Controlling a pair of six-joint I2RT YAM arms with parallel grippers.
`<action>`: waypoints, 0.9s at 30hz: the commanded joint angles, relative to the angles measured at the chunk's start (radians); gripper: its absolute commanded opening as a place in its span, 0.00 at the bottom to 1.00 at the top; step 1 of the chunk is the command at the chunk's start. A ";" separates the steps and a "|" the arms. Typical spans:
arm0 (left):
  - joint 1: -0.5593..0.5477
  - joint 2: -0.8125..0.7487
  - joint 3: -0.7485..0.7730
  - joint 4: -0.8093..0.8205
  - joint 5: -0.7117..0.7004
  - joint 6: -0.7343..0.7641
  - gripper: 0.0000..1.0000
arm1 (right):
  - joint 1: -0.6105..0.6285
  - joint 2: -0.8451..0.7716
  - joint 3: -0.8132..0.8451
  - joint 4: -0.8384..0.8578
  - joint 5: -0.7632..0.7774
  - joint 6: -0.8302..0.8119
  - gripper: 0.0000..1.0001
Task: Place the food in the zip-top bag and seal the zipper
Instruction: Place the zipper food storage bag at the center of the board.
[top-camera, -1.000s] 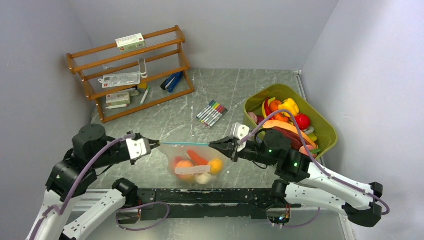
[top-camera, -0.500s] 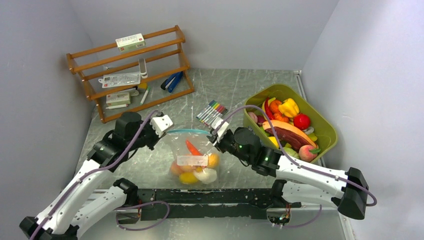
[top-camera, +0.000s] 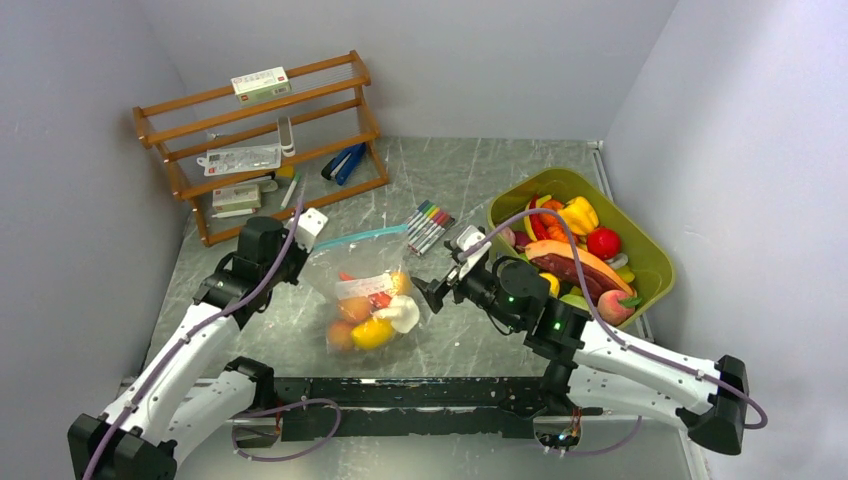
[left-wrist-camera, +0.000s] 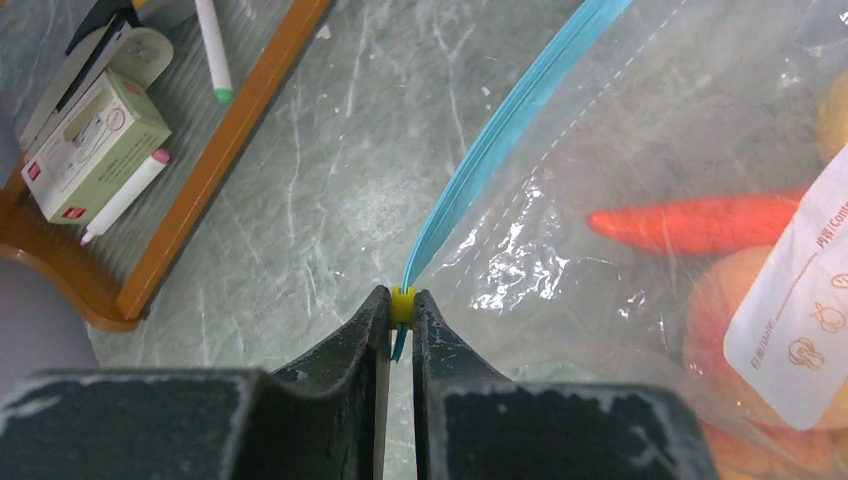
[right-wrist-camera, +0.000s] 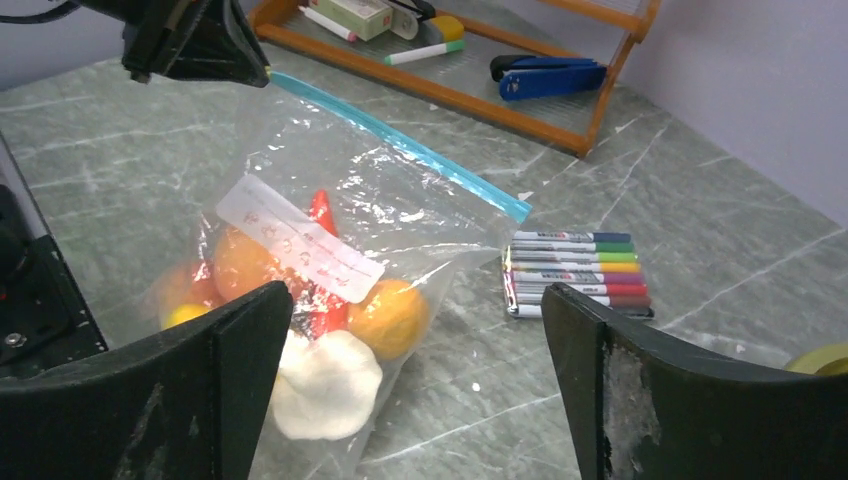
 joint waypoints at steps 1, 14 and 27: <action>0.033 0.021 0.001 0.100 -0.071 -0.043 0.07 | -0.002 -0.042 -0.005 -0.011 -0.017 0.069 1.00; 0.107 0.042 0.005 0.127 -0.202 -0.170 0.09 | -0.002 -0.082 0.064 -0.114 -0.004 0.141 1.00; 0.111 -0.061 0.159 0.050 -0.176 -0.277 0.73 | -0.003 -0.080 0.151 -0.208 0.126 0.234 1.00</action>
